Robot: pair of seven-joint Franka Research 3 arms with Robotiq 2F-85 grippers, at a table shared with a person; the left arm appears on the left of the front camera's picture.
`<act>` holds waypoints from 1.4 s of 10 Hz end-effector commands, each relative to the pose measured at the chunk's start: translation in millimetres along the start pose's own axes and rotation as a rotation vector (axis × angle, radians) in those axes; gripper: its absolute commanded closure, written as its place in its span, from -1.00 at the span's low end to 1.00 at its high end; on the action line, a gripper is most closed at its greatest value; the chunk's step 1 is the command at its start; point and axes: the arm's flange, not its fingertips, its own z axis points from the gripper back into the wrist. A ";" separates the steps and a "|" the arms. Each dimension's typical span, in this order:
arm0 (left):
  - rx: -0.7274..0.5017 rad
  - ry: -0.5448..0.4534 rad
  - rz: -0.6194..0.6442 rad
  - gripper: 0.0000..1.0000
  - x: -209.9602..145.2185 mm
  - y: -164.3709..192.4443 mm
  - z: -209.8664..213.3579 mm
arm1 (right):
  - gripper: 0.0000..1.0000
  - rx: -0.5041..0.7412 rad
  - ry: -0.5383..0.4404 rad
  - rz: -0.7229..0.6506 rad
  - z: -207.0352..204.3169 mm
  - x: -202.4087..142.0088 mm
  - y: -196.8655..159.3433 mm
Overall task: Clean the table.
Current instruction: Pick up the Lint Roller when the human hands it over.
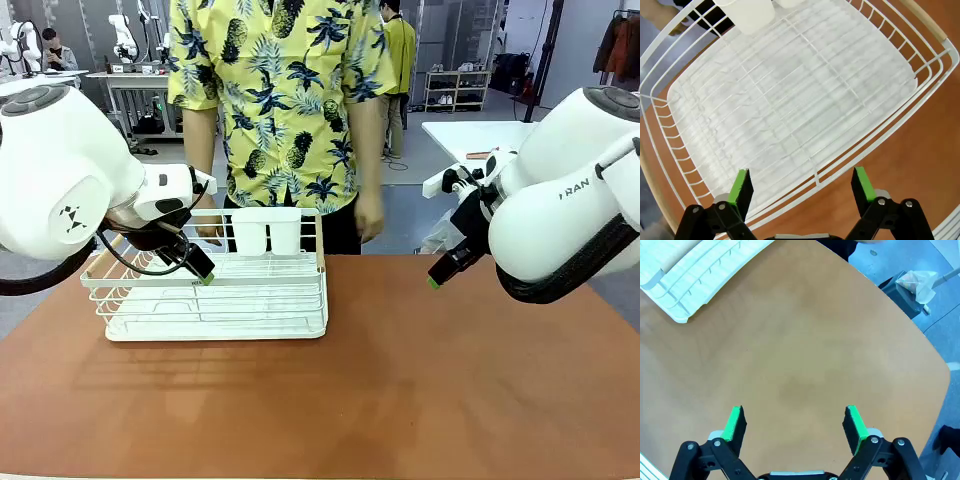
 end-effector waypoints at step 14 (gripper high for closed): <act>-0.380 0.073 0.305 -1.00 40.4 62.6 95.4 | -1.00 0.298 -0.078 -0.252 88.7 36.7 -63.2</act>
